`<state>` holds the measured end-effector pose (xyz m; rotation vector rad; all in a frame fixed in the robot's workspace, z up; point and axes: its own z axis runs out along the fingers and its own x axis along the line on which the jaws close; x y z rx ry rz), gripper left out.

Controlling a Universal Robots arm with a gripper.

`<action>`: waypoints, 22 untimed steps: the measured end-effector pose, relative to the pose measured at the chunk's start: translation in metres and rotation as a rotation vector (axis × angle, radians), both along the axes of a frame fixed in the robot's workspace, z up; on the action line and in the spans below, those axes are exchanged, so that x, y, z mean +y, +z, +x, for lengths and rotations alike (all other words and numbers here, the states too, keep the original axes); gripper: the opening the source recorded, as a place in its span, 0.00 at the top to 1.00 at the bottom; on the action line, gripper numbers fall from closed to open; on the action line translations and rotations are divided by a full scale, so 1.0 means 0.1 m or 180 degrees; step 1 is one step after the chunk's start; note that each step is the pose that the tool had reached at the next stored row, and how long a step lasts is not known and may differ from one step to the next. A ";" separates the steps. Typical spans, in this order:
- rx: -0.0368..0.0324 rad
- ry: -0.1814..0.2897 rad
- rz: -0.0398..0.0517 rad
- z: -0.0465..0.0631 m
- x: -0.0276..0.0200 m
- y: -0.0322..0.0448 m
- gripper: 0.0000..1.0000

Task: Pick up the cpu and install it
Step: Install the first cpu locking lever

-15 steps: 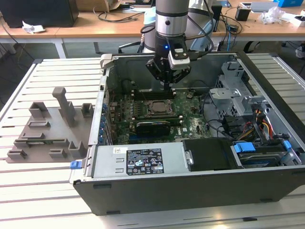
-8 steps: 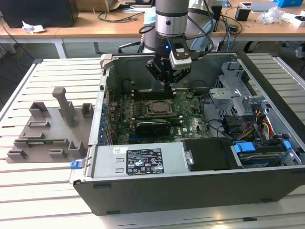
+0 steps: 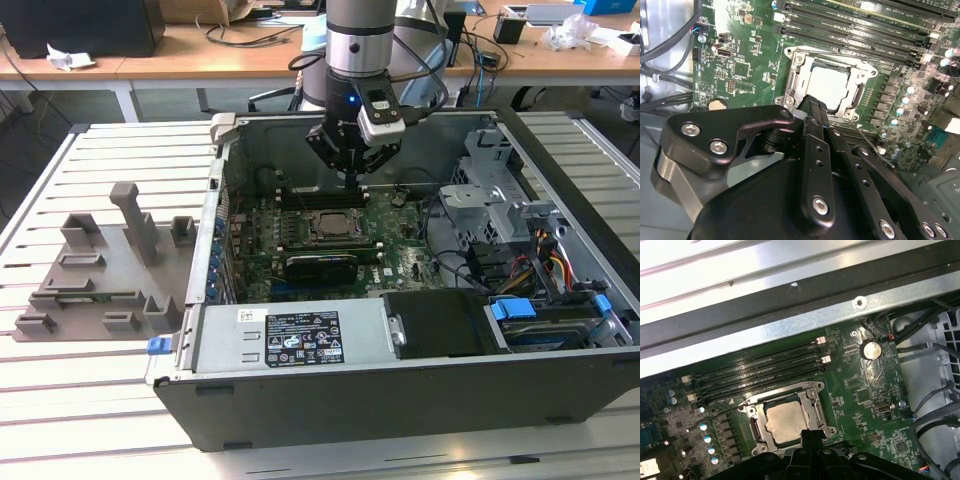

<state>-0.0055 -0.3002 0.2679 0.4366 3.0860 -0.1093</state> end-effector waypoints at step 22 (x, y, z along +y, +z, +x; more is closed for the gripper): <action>0.0000 0.0349 0.0000 0.00 0.000 0.000 0.89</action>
